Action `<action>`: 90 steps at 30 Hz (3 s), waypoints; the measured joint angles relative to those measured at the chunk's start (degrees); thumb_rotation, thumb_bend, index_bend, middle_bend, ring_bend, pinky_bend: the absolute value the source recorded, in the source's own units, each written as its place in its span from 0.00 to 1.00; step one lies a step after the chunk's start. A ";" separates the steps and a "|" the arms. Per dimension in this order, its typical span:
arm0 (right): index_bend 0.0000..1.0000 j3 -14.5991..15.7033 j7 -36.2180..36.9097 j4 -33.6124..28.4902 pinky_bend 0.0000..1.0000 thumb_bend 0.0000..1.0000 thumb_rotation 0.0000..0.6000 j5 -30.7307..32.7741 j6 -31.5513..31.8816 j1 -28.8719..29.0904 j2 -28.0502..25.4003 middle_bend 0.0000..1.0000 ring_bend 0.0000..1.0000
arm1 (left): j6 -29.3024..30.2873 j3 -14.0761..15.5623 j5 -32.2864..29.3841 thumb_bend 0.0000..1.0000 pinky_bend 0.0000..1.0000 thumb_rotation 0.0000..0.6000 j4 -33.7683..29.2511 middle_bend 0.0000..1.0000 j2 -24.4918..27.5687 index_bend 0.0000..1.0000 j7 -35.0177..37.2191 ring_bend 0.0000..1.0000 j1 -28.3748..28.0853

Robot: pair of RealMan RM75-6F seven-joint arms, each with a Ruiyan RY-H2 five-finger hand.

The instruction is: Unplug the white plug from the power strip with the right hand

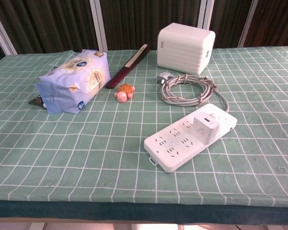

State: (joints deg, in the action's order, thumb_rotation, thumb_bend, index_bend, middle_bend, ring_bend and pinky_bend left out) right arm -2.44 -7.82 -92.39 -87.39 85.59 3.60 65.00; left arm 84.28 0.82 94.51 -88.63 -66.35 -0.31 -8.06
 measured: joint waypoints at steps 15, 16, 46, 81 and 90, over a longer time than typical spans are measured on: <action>0.00 2.17 -1.27 -0.02 0.00 0.10 1.00 -7.89 -2.84 3.18 1.50 0.00 0.00 | -10.28 2.57 11.57 0.72 0.07 1.00 1.98 0.05 -7.23 0.00 5.43 0.03 -10.86; 0.00 2.25 -1.97 -0.12 0.00 0.10 1.00 -8.65 -3.77 4.05 1.89 0.00 0.00 | -11.58 2.38 11.75 0.75 0.09 1.00 1.83 0.05 -8.16 0.00 5.24 0.04 -12.08; 0.00 -2.03 1.10 7.72 0.00 0.10 1.00 -9.05 -18.89 21.33 11.07 0.00 0.00 | -27.02 -1.31 0.92 0.88 0.13 1.00 7.20 0.05 -34.54 0.00 -9.56 0.03 -24.23; 0.22 1.39 2.02 18.08 0.14 0.12 1.00 -9.01 -23.97 28.99 21.58 0.27 0.07 | -27.70 -0.06 -2.42 0.89 0.07 1.00 16.26 0.02 -44.45 0.00 -13.46 0.00 -27.49; 0.32 1.61 1.72 20.49 0.22 0.16 1.00 -8.91 -23.40 29.89 25.04 0.33 0.13 | -28.10 0.03 -3.63 0.89 0.07 1.00 15.59 0.02 -44.05 0.00 -14.49 0.00 -27.73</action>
State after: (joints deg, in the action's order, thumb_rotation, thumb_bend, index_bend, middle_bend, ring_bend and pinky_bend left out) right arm -0.83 -6.10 -71.90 -96.31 62.20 33.49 90.04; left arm 56.19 0.84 90.87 -73.04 -110.39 -14.80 -35.79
